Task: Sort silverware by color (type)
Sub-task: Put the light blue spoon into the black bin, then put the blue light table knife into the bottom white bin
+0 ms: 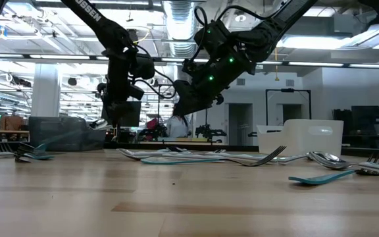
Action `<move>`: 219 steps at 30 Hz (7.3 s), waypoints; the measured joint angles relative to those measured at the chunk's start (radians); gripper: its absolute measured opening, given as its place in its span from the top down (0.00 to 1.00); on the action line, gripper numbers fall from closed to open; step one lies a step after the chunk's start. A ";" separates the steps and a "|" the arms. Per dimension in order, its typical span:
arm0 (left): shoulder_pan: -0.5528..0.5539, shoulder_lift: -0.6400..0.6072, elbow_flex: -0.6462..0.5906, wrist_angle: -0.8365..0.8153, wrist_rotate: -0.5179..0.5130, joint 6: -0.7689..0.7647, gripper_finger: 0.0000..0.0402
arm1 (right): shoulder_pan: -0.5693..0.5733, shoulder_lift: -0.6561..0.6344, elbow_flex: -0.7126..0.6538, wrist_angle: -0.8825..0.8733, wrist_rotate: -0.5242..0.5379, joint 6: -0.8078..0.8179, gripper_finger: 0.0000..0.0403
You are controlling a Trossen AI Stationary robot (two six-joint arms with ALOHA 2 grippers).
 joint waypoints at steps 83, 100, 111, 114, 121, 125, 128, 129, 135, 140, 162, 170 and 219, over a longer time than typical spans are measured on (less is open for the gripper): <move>-0.645 -0.382 -0.463 0.402 0.297 -0.429 0.73 | 0.171 -0.411 -0.492 -0.064 0.077 0.320 0.48; -0.916 -0.448 -0.533 0.498 -0.123 -0.645 0.73 | 0.244 -0.459 -0.703 0.329 0.105 0.411 0.48; -0.508 -0.194 -0.450 0.878 0.277 -0.330 0.73 | 0.294 -0.459 -0.702 0.351 0.075 0.418 0.48; -0.455 -0.111 -0.386 0.874 0.321 -0.287 0.73 | 0.304 -0.460 -0.702 0.341 0.075 0.418 0.48; -0.419 0.062 -0.228 0.781 0.344 -0.275 0.73 | 0.302 -0.459 -0.702 0.328 0.076 0.421 0.47; -0.409 0.114 -0.167 0.746 0.342 -0.274 0.73 | 0.302 -0.460 -0.702 0.308 0.076 0.421 0.48; -0.394 0.137 -0.145 0.738 0.342 -0.275 0.73 | 0.301 -0.459 -0.702 0.298 0.076 0.421 0.47; -0.388 0.144 -0.141 0.740 0.342 -0.276 0.73 | 0.301 -0.459 -0.702 0.295 0.076 0.421 0.48; -0.357 0.146 -0.141 0.731 0.350 -0.276 0.73 | 0.301 -0.459 -0.702 0.284 0.076 0.421 0.47; -0.350 0.146 -0.151 0.742 0.411 -0.262 0.74 | 0.301 -0.459 -0.702 0.284 0.077 0.420 0.48; -0.357 0.170 -0.153 0.740 0.404 -0.261 0.78 | 0.280 -0.459 -0.702 0.411 0.084 0.419 0.48; -0.355 0.260 -0.146 0.782 0.400 -0.261 0.84 | 0.280 -0.459 -0.702 0.449 0.087 0.420 0.48; -0.860 -0.165 -0.152 0.893 -0.086 -0.180 0.96 | 0.288 -0.458 -0.705 1.011 0.109 0.339 0.95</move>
